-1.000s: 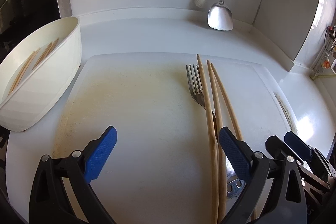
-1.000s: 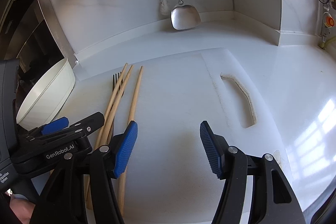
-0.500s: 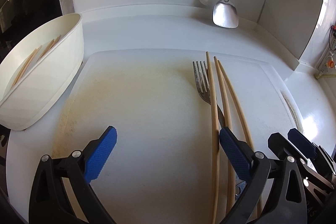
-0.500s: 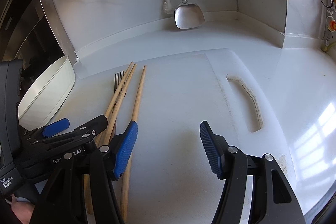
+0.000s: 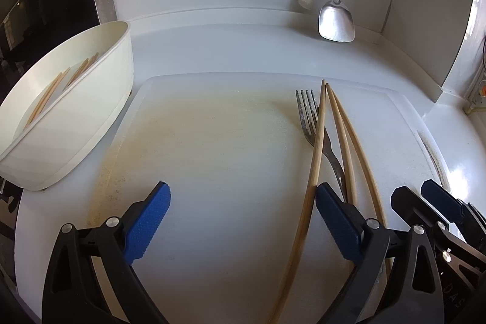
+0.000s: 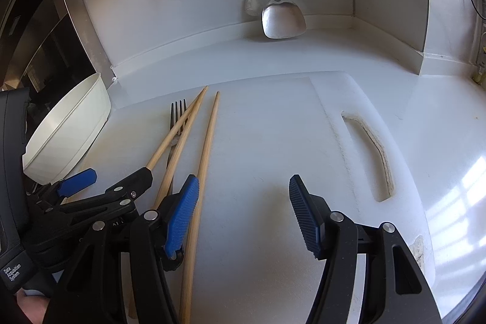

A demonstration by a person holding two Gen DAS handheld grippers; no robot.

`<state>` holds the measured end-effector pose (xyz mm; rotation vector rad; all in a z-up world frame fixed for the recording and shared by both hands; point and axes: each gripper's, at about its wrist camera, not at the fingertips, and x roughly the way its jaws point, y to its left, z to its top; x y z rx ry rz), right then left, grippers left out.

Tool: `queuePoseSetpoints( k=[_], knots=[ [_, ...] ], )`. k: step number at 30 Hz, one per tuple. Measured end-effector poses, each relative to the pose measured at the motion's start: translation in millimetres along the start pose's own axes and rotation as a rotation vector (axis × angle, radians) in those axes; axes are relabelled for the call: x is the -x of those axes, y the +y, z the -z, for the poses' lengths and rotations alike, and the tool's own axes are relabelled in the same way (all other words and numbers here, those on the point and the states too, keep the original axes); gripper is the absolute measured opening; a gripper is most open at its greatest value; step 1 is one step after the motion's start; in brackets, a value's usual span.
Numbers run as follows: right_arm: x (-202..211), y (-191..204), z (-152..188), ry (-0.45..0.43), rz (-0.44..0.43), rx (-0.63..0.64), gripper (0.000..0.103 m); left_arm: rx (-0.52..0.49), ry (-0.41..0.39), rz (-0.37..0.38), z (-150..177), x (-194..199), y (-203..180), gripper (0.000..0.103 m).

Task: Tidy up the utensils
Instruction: 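Lower both open tools toward the last chopsticks beside the fork, then close the left tool on a chopstick while the right tool grasps another chopstick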

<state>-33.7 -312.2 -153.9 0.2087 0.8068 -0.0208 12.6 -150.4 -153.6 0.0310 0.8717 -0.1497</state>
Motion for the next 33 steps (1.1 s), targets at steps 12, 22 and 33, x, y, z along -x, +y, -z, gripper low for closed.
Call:
queuePoseSetpoints(
  k=[12,22,33],
  knots=[
    [-3,5,1,0.005,-0.011,0.009,0.059,0.007,-0.035,-0.023,2,5,4,0.056],
    [-6,10,-1,0.013,-0.016,0.034,0.059,0.045,-0.032,-0.015,0,7,16,0.011],
    [-16,28,1,0.021,0.105,0.18,0.059,0.048,-0.006,-0.002,8,15,12,0.008]
  ],
)
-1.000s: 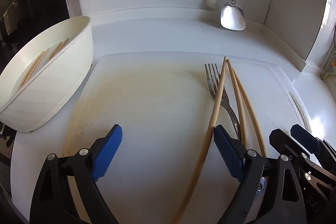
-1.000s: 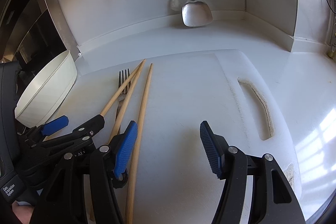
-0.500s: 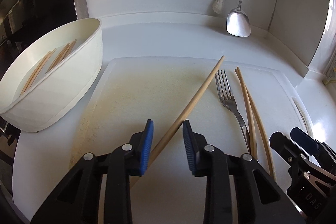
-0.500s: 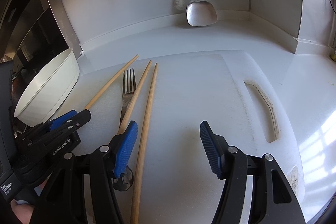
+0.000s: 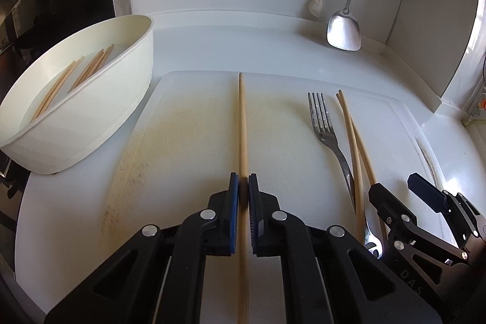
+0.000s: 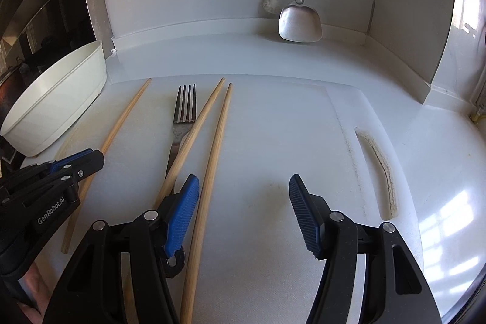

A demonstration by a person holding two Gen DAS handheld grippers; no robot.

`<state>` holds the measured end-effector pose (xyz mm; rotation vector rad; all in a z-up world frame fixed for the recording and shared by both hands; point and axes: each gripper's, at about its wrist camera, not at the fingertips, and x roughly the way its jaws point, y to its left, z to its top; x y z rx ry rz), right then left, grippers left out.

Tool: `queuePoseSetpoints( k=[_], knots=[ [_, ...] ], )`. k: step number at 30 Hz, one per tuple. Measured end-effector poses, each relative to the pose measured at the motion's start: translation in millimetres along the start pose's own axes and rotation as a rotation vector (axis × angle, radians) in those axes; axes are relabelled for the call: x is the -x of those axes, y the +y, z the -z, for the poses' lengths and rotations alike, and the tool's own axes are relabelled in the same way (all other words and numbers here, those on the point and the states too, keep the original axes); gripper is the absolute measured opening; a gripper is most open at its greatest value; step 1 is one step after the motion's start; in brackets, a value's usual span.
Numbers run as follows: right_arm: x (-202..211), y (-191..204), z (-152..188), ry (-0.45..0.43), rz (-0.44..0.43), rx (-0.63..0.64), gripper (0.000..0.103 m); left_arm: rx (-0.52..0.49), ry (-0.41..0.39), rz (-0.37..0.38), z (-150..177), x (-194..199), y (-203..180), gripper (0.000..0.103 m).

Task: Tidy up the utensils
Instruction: 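Close the left tool on a chopstick while the right tool grasps another chopstick, then lift both held chopsticks and carry them over the water basin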

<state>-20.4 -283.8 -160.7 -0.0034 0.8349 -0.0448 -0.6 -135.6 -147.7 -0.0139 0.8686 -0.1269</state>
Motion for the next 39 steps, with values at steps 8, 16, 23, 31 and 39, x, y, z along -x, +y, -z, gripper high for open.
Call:
queuePoseSetpoints(
  k=[8,16,23,31,39],
  knots=[
    [2,10,1,-0.013,-0.029,0.078,0.017,-0.043,-0.001,0.01,-6,-5,-8,0.018],
    [5,6,4,-0.024,-0.057,0.061,0.006,-0.031,-0.004,0.042,-6,-5,-1,0.008],
    [8,-8,7,-0.031,-0.086,-0.024,0.006,0.002,-0.007,0.074,-3,-3,3,0.007],
    [21,-21,5,-0.055,-0.105,-0.086,0.006,0.032,-0.009,0.119,-3,9,6,0.007],
    [44,-27,-11,-0.071,-0.115,-0.096,0.006,0.038,-0.022,0.125,-17,38,4,0.007]
  ],
)
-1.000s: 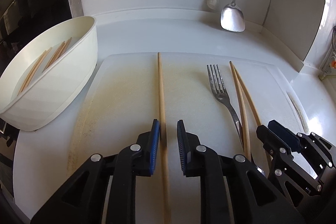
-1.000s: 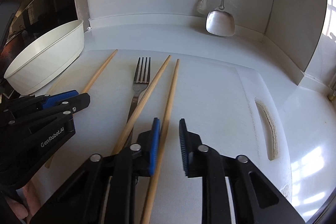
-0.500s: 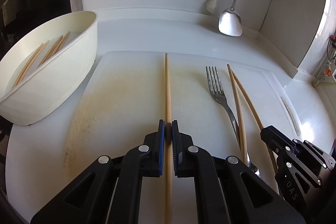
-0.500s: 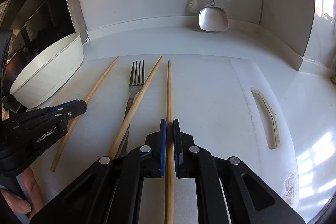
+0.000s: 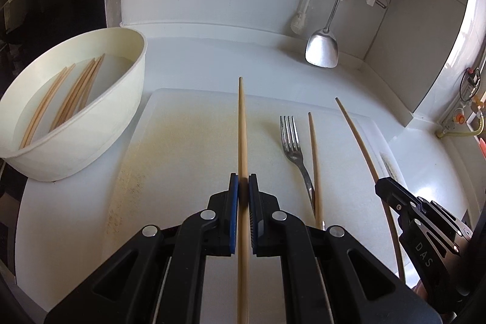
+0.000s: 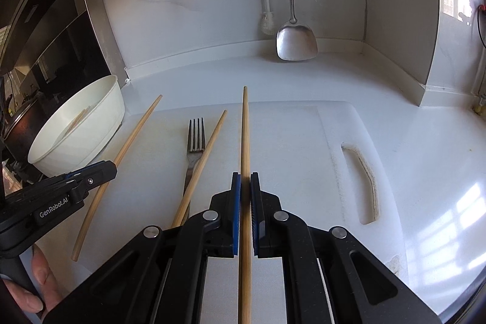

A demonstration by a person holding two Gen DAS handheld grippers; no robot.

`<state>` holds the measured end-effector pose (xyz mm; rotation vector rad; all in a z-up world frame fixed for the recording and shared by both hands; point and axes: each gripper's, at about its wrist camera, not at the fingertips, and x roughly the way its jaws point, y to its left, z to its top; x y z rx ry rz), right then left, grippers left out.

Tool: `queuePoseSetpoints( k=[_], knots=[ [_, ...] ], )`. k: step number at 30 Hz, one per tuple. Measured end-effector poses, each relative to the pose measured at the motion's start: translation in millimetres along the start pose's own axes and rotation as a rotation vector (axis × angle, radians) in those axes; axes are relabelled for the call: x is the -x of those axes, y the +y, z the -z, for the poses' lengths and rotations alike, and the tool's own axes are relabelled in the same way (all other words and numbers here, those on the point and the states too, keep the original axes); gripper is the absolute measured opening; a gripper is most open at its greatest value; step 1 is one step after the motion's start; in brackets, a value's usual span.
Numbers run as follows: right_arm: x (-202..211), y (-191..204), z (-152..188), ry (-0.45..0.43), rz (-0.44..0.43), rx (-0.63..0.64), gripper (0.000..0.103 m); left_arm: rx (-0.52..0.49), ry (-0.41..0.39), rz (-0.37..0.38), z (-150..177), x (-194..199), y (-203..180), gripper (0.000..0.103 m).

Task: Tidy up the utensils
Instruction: 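Lift both held chopsticks and carry them over the water basin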

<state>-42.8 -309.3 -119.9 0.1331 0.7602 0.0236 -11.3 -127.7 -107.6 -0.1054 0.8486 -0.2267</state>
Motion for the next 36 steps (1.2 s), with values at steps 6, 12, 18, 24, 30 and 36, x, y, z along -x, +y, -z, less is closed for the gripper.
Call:
queuePoseSetpoints(
  k=[6,12,18,24,30,36],
  knots=[
    [28,10,-27,-0.017,-0.039,0.029,0.006,-0.002,-0.028,-0.037,-20,39,-6,0.007],
    [55,34,-59,-0.056,-0.107,0.063,0.006,0.013,-0.08,-0.102,-34,91,4,0.007],
    [59,81,-86,-0.056,-0.17,0.127,0.006,0.08,-0.09,-0.157,-52,117,46,0.007],
    [40,147,-105,-0.068,-0.22,0.146,0.006,0.092,-0.131,-0.189,-78,126,109,0.007],
    [1,221,-122,-0.041,-0.226,0.151,0.006,0.073,-0.118,-0.17,-106,112,175,0.007],
    [-37,271,-130,0.006,-0.229,0.109,0.006,0.067,-0.066,-0.157,-123,85,233,0.007]
  ],
)
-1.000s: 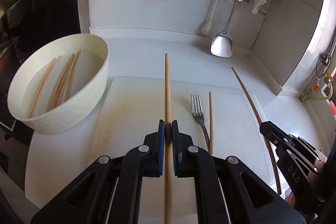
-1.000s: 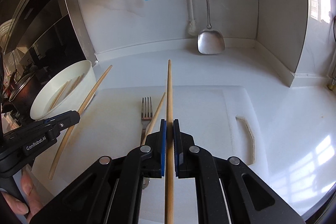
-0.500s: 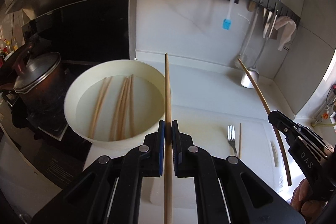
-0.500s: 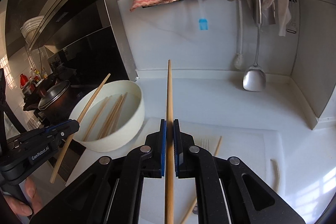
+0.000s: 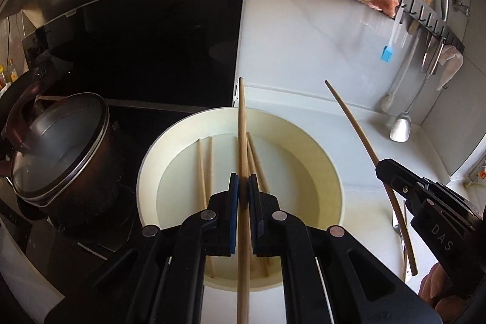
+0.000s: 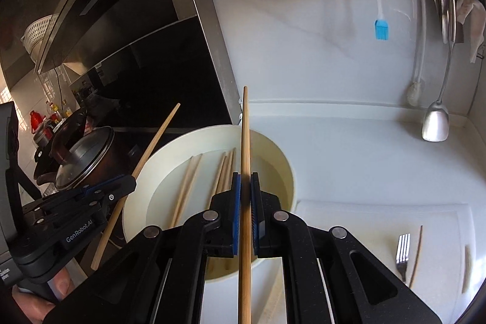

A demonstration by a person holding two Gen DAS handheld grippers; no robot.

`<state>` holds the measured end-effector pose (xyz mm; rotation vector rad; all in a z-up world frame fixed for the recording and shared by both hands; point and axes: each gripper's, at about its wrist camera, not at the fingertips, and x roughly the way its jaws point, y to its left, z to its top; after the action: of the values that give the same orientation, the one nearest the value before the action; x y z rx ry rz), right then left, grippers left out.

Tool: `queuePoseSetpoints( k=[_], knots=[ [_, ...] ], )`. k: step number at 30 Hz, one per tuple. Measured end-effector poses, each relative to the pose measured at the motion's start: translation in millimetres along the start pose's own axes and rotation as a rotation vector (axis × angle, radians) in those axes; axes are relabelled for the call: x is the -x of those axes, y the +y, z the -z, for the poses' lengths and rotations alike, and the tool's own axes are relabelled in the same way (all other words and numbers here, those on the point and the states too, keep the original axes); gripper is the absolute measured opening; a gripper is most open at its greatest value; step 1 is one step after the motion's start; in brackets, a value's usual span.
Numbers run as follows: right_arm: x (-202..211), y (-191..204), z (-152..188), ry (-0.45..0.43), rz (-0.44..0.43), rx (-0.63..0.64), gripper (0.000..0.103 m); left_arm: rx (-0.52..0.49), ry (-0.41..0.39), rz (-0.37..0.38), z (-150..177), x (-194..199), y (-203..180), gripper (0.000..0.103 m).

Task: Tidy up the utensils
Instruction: 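Lift both held chopsticks and carry them over the water basin, then lower both chopsticks into the water and open both tools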

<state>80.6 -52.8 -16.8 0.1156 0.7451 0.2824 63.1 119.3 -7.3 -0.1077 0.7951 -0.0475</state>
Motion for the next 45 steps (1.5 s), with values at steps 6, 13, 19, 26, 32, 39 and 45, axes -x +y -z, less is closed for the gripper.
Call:
queuePoseSetpoints(
  k=[6,13,19,26,32,39,45],
  knots=[
    [-39,17,-3,0.069,-0.023,-0.005,0.006,0.016,0.073,0.009,0,-33,22,0.007],
    [-89,21,-2,0.172,-0.073,-0.028,0.006,0.052,0.142,0.0,4,-65,29,0.007],
    [-121,17,-2,0.26,-0.072,-0.028,0.006,0.076,0.207,-0.016,6,-92,34,0.008],
    [-148,12,0,0.357,-0.055,-0.039,0.006,0.085,0.256,-0.024,10,-108,38,0.008],
    [-164,7,8,0.42,-0.055,-0.057,0.006,0.099,0.285,-0.021,12,-117,41,0.008],
    [-173,10,11,0.461,-0.053,-0.052,0.007,0.102,0.307,-0.024,14,-122,40,0.026],
    [-159,11,5,0.408,-0.027,-0.021,0.028,0.097,0.291,-0.037,11,-115,41,0.051]
  ],
)
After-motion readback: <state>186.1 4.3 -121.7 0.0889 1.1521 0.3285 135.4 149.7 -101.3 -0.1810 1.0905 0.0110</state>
